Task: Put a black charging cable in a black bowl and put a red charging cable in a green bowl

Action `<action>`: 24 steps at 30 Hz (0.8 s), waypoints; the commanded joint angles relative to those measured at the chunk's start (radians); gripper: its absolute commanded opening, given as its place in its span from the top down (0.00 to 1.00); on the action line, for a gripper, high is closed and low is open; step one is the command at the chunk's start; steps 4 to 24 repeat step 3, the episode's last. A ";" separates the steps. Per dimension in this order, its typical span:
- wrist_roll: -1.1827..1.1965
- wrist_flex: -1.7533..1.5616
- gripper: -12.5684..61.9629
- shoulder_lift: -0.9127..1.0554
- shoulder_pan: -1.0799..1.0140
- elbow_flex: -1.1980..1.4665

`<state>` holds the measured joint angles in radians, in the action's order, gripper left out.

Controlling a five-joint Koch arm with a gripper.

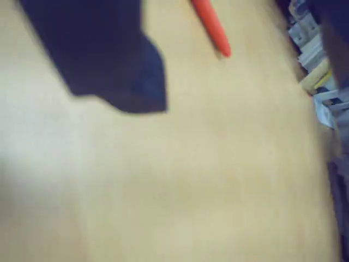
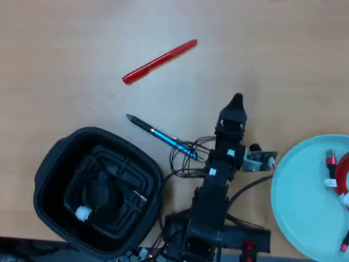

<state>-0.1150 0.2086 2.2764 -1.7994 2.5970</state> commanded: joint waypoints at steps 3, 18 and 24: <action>-0.005 -0.311 0.40 0.100 0.006 0.129; -0.005 -0.311 0.40 0.100 0.006 0.129; -0.005 -0.311 0.40 0.100 0.006 0.129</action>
